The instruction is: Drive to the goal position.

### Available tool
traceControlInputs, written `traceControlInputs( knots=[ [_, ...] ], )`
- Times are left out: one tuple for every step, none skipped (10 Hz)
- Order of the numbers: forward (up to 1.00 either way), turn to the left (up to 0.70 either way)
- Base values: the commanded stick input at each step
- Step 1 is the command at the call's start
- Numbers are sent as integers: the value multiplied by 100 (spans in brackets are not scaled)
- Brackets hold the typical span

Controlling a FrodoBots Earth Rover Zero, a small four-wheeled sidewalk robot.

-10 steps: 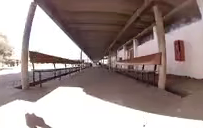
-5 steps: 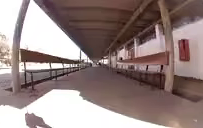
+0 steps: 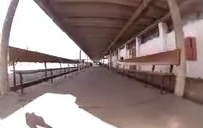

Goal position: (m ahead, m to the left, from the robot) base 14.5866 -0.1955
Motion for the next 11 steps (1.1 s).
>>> traceControlInputs(
  knots=[
    [70,0],
    [70,0],
    [70,0],
    [70,0],
    [70,0],
    [70,0],
    [70,0],
    [70,0],
    [70,0],
    [70,0],
    [70,0]
  ],
)
